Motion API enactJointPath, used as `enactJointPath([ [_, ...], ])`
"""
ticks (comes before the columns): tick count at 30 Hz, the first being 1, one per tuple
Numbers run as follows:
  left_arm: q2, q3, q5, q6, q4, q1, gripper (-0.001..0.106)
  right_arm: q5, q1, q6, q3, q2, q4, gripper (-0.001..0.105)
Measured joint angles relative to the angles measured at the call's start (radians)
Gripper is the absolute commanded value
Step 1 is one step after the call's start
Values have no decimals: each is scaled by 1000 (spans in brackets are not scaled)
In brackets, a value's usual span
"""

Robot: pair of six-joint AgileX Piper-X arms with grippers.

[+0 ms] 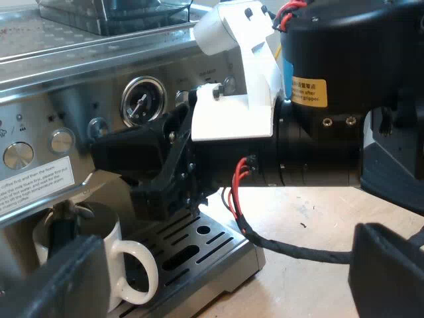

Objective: Place mug into machine

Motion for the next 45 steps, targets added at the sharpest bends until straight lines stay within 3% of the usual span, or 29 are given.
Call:
enactJointPath([
  [45,0,0,0,0,0,0,75,83,8,2,-2,-5,-23,0],
])
